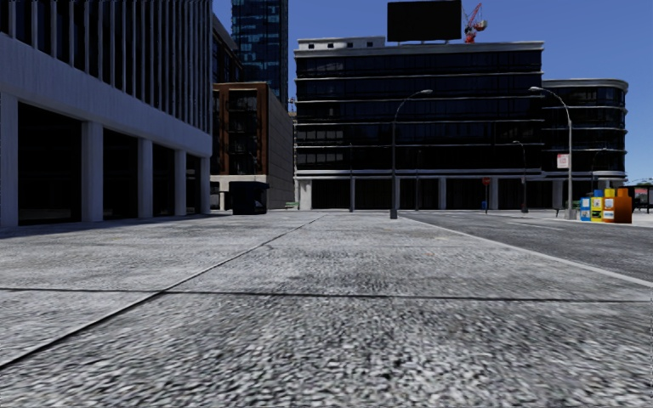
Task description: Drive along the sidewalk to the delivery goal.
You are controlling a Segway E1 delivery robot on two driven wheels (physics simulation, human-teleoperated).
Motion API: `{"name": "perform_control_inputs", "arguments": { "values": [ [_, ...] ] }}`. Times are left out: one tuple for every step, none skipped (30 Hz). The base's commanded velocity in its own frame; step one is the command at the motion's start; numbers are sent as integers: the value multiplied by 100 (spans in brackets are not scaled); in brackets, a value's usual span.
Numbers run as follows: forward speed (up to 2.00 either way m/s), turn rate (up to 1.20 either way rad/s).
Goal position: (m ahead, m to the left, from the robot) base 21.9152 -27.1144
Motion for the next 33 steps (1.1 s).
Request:
{"name": "perform_control_inputs", "arguments": {
  "values": [
    [200, 0],
    [200, 0],
    [200, 0],
    [200, 0],
    [200, 0],
    [200, 0],
    [200, 0],
    [200, 0],
    [200, 0],
    [200, 0],
    [200, 0],
    [200, 0],
    [200, 0],
    [200, 0],
    [200, 0],
    [200, 0],
    [200, 0],
    [200, 0],
    [200, 0],
    [200, -7],
    [200, -9],
    [200, -9],
    [200, -9],
    [200, -10],
    [200, -10],
    [200, -10],
    [200, -10],
    [200, -10],
    [200, -10],
    [200, 0],
    [200, 0],
    [200, 0],
    [200, 0]
  ]
}}
